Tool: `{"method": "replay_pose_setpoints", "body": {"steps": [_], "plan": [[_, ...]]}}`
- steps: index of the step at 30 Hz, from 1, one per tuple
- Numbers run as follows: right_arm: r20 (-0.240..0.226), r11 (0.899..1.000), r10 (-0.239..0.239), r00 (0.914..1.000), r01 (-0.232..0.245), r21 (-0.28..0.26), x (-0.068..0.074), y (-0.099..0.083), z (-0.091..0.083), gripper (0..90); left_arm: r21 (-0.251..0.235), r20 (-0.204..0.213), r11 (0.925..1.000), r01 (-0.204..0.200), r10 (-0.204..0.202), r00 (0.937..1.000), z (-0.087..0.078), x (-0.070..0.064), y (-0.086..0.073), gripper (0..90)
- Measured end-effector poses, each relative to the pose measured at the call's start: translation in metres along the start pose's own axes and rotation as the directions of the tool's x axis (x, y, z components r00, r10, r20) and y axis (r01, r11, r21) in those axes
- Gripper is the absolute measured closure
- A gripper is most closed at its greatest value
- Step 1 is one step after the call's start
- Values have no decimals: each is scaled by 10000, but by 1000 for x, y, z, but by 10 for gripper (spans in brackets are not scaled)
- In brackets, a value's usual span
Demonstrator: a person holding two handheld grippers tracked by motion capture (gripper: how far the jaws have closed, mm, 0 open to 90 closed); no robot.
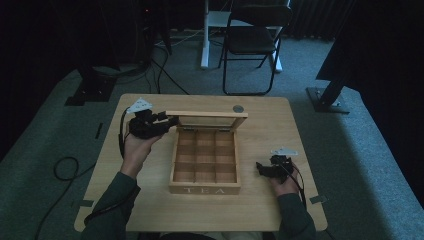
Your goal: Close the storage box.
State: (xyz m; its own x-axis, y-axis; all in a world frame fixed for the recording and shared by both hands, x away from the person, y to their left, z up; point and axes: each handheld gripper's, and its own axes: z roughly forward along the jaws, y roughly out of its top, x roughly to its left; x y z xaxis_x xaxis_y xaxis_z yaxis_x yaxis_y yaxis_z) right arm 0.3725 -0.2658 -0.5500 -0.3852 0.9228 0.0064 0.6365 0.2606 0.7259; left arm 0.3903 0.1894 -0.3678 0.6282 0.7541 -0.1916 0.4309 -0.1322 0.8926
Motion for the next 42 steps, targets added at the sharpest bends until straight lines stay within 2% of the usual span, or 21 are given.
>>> {"method": "replay_pose_setpoints", "body": {"steps": [4,12,20,24,29,37,42], "plan": [[0,10000,-10,10000,10,-3,0,0,0,143,48,74,9998,185,-185,9998,4,3,-6,498],[0,10000,-11,10000,11,-2,0,0,0,143,-9,221,9998,211,-211,9995,7,7,-12,468],[-1,10000,-4,10000,4,9,0,0,0,143,177,293,9996,231,-236,9993,11,9,-21,453],[1,10000,-8,10000,8,7,0,0,0,143,208,413,9991,380,-389,9984,13,12,-26,448],[3,10000,-9,10000,9,-7,0,0,0,143,469,331,9979,454,-469,9983,18,14,-33,447],[0,10000,0,10000,0,-1,0,0,0,143,804,314,9959,411,-438,9985,23,16,-45,445],[3,10000,-11,10000,11,-9,0,0,0,143,848,331,9959,307,-336,9989,22,15,-52,446]]}}
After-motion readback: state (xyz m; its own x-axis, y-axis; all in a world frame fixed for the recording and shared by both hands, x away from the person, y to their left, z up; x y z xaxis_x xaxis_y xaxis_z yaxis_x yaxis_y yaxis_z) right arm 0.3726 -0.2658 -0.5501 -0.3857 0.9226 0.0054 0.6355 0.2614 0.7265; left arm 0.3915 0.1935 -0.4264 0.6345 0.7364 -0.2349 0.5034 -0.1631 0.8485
